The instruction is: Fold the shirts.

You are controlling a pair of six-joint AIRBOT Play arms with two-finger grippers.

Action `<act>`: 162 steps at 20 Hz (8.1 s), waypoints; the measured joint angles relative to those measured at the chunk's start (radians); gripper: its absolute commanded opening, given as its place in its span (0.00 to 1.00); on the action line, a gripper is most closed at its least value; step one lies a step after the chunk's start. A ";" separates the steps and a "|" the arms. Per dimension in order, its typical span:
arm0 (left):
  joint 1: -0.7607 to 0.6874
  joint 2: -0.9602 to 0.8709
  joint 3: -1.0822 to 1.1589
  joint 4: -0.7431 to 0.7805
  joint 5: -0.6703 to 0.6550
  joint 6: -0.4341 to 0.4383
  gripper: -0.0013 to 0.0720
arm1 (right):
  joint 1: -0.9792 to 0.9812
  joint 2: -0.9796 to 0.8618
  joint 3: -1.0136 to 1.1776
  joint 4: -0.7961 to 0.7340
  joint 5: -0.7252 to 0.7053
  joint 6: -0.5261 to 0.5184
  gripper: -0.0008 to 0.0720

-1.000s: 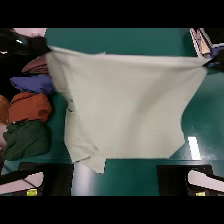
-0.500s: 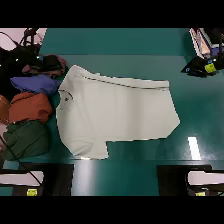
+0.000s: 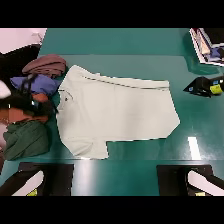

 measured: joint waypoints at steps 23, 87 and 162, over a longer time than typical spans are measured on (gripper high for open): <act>-0.066 0.250 -0.479 -0.197 0.215 -0.072 0.05 | -0.111 0.141 -0.201 -0.009 0.031 -0.002 0.63; -0.080 -0.579 0.711 -0.184 0.374 0.093 0.05 | 0.114 -0.593 0.719 -0.245 0.016 0.098 0.03; -0.252 0.102 -0.309 -0.280 0.214 0.039 0.05 | -0.196 0.004 -0.547 0.053 -0.262 -0.065 0.03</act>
